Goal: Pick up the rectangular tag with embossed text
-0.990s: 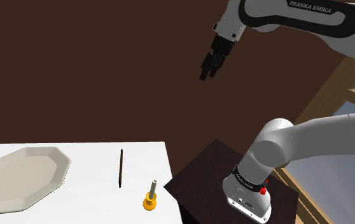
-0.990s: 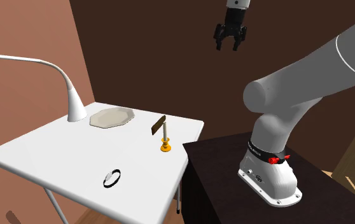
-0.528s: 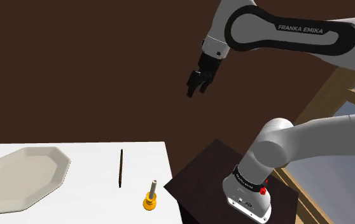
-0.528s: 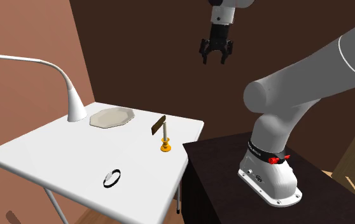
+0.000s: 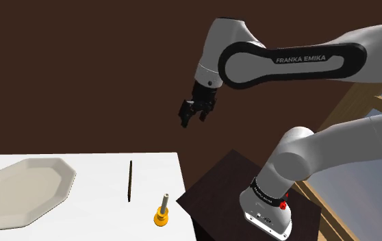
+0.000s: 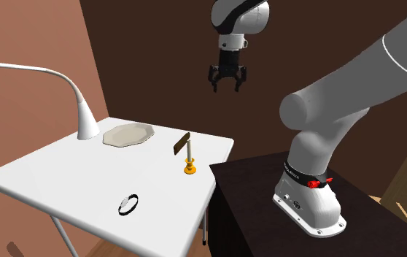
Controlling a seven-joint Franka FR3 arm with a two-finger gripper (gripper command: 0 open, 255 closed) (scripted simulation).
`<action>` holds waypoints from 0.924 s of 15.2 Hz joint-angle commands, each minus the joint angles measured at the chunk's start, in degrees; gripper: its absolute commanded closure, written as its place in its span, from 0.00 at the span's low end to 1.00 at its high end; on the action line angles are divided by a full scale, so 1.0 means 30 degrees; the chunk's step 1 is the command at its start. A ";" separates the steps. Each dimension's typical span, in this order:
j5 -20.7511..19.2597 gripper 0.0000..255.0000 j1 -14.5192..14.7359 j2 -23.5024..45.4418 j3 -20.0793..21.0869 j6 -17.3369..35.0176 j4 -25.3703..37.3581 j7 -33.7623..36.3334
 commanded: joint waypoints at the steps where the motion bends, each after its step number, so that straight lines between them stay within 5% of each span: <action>1: 0.0399 0.00 0.0066 0.0708 0.0992 0.0981 -0.0281 0.1176; 9: 0.0548 0.00 -0.0740 0.5630 0.5581 0.5062 0.0405 0.6508; 14: -0.2008 0.00 -0.2461 1.0039 0.8813 0.7502 0.1755 1.1214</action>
